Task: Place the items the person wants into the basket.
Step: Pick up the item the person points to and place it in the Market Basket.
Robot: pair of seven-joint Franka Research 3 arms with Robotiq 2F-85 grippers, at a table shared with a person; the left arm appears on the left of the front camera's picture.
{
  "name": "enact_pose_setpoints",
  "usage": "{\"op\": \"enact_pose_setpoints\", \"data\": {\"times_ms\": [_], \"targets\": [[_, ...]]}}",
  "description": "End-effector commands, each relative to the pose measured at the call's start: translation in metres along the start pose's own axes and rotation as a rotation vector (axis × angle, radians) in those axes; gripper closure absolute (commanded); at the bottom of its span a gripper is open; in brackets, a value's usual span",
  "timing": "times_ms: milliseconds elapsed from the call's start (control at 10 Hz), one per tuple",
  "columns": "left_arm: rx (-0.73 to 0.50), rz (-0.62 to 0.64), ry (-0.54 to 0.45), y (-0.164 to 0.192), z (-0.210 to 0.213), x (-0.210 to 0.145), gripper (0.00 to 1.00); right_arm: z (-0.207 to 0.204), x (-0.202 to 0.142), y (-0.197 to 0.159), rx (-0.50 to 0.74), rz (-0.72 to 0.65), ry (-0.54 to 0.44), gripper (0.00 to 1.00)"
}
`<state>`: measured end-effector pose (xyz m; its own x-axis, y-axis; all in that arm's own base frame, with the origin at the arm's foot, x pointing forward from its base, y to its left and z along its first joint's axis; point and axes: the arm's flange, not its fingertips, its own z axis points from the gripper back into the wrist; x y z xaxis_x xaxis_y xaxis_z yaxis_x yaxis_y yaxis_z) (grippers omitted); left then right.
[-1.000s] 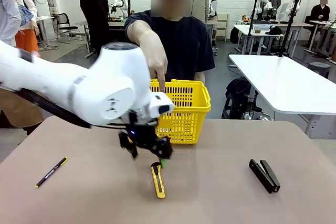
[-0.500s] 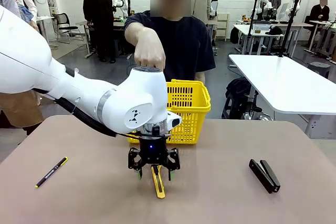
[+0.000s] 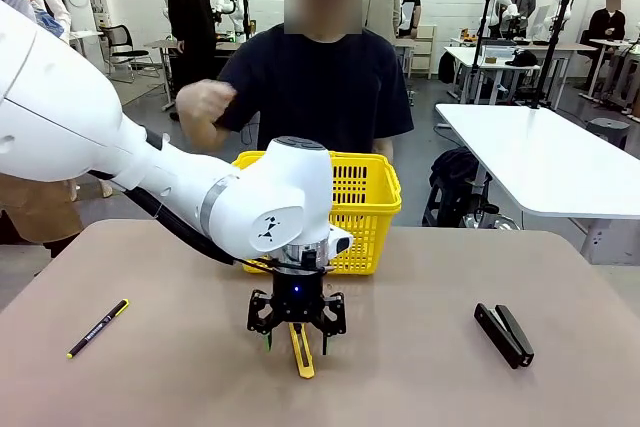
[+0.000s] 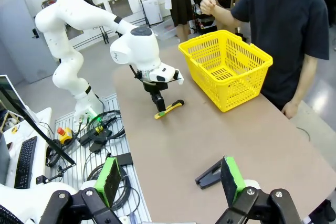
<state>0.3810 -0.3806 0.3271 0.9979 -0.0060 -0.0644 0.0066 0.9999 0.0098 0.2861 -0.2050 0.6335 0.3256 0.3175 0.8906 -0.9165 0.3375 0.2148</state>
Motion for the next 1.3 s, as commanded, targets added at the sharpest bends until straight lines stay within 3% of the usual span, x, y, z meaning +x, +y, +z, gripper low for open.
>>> {"op": "enact_pose_setpoints", "data": {"times_ms": [0,900,1000,1100,1200], "targets": [[0.017,0.043,-0.049,-0.008,-0.007,0.006,0.00,0.001,0.001,-0.002,0.011,0.022,-0.024,0.00],[0.002,0.025,-0.114,-0.013,-0.029,0.015,0.00,0.001,0.001,-0.002,0.011,0.022,-0.024,0.00],[0.004,0.008,-0.114,-0.013,-0.028,0.014,0.57,0.001,0.001,-0.002,0.011,0.022,-0.024,0.00],[-0.001,0.008,-0.114,-0.011,-0.028,0.014,0.59,0.001,0.001,-0.002,0.011,0.022,-0.024,0.00],[-0.004,0.013,-0.114,-0.011,-0.027,0.015,1.00,0.001,0.001,-0.002,0.011,0.022,-0.024,0.00]]}}
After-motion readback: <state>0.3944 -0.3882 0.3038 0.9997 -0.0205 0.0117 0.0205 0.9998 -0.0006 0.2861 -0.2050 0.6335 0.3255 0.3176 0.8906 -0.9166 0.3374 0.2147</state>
